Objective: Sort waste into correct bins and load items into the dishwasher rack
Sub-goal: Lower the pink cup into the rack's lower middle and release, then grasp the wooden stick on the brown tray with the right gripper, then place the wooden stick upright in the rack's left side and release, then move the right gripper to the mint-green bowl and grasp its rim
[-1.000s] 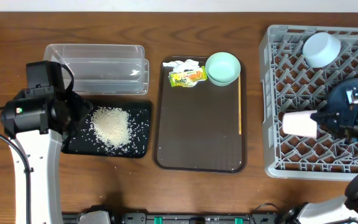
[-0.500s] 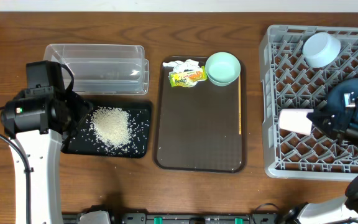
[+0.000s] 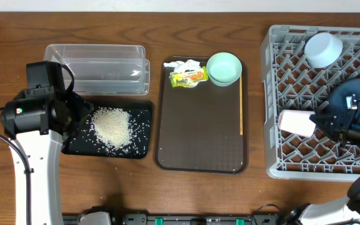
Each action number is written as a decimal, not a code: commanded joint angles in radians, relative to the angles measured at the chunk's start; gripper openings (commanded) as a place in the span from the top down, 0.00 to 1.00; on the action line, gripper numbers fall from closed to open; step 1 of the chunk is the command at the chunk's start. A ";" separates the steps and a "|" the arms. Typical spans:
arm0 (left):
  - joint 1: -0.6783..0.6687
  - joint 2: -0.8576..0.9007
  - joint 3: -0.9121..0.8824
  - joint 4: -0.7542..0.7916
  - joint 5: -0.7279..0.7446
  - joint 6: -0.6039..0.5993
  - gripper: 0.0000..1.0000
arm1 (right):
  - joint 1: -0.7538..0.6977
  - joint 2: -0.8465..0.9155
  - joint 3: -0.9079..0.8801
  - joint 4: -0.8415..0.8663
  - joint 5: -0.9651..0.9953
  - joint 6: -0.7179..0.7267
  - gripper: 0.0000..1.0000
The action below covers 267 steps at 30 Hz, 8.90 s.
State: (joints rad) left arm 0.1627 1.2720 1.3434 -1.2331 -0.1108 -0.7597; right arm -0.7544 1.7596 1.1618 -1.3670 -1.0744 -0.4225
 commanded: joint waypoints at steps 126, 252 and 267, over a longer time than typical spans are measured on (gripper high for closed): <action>0.005 0.002 0.015 -0.004 -0.009 -0.008 0.12 | 1.014 0.293 0.545 0.173 1.010 0.843 0.99; 0.005 0.002 0.015 -0.005 -0.009 -0.008 0.12 | 1.220 0.641 0.981 0.154 1.104 0.339 0.81; 0.005 0.002 0.015 -0.005 -0.009 -0.008 0.12 | 1.220 0.667 0.980 0.143 1.104 0.340 0.75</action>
State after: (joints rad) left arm 0.1627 1.2720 1.3434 -1.2327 -0.1108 -0.7597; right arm 0.4660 2.4050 2.1399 -1.2232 0.0227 -0.0845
